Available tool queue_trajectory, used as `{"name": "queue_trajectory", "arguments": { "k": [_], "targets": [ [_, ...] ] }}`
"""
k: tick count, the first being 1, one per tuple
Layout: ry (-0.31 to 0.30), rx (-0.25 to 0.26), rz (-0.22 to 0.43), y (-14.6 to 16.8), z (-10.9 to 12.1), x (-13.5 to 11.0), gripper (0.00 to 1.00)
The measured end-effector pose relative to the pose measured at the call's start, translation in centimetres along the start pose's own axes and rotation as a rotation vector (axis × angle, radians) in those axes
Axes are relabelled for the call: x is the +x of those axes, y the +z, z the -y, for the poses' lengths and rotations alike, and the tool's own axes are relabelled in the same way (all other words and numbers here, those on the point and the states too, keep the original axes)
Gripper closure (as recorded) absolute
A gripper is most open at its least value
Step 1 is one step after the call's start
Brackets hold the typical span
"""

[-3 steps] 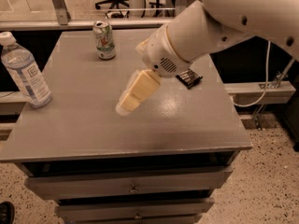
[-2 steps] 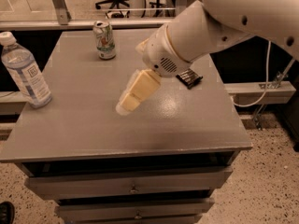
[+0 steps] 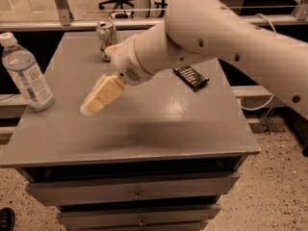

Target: Pick blue plastic bottle

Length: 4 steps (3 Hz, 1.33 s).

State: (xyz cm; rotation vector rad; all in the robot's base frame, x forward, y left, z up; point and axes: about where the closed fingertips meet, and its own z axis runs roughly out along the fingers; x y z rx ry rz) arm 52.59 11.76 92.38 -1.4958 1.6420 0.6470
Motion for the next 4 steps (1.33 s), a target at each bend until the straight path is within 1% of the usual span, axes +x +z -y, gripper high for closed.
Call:
{"name": "queue_trajectory", "arguments": {
  "k": [1, 3, 4],
  "targets": [
    [-0.010, -0.018, 0.126, 5.2, 1.1, -2.5, 0.00],
    [0.034, -0.037, 0.370, 13.7, 2.9, -6.6, 0.00],
    [0.052, -0.047, 0.424, 15.3, 2.7, -7.5, 0.00]
  ]
}}
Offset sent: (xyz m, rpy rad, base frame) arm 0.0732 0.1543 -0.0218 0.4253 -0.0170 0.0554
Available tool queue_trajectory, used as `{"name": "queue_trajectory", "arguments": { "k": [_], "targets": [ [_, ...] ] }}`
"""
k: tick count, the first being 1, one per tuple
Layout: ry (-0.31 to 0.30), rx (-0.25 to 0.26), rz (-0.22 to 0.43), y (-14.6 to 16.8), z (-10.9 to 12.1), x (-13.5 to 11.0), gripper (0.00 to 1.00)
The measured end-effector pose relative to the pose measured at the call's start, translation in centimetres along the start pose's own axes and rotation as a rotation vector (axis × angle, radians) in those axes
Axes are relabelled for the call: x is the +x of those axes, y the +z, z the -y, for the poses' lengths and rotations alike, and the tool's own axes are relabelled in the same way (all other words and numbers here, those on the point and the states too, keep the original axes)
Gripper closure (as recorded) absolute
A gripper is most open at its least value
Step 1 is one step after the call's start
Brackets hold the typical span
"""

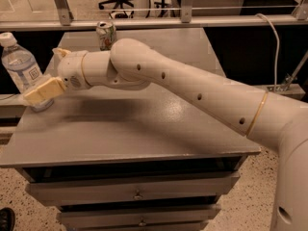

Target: Pick blue plastic bottle

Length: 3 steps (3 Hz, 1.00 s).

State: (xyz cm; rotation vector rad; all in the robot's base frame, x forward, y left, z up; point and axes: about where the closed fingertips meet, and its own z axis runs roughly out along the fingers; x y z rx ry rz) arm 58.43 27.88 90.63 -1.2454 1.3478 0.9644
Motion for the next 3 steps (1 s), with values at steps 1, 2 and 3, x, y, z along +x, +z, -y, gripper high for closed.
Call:
{"name": "queue_trajectory", "arguments": {
  "k": [1, 2, 3],
  "targets": [
    [0.023, -0.020, 0.042, 2.3, -1.0, -0.2, 0.03],
    [0.041, -0.012, 0.042, 3.6, -1.7, 0.0, 0.26],
    [0.051, 0.021, 0.049, 3.2, -1.2, -0.4, 0.58]
  ]
}}
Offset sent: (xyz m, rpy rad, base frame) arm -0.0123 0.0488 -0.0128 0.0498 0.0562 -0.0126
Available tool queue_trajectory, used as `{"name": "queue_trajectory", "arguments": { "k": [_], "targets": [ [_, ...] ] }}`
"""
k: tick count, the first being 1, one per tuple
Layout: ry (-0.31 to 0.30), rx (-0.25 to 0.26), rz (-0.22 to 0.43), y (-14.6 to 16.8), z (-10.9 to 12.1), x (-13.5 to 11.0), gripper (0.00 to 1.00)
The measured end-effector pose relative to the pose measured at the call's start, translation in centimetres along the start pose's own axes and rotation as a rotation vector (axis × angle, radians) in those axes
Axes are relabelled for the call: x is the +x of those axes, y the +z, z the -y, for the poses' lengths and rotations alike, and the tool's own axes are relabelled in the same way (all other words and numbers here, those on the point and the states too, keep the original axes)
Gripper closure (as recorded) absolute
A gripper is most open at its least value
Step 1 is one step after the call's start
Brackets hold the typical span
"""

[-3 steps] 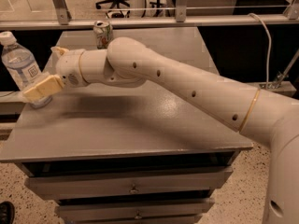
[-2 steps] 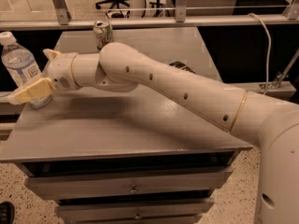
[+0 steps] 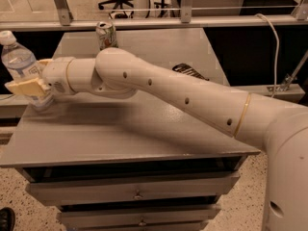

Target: Pick blue plastic bottle

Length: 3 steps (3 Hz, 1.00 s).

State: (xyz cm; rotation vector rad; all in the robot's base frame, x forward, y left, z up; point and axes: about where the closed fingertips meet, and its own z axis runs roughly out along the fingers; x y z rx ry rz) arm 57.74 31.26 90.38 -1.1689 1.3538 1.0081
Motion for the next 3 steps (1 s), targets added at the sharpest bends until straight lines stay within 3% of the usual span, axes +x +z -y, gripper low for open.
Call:
{"name": "queue_trajectory", "arguments": {
  "k": [1, 2, 3],
  "targets": [
    [-0.004, 0.032, 0.034, -1.8, 1.4, -1.8, 0.89],
    [-0.038, 0.098, 0.094, -6.1, 3.8, -4.6, 1.00],
    [-0.038, 0.098, 0.095, -6.1, 3.8, -4.6, 1.00]
  ]
}}
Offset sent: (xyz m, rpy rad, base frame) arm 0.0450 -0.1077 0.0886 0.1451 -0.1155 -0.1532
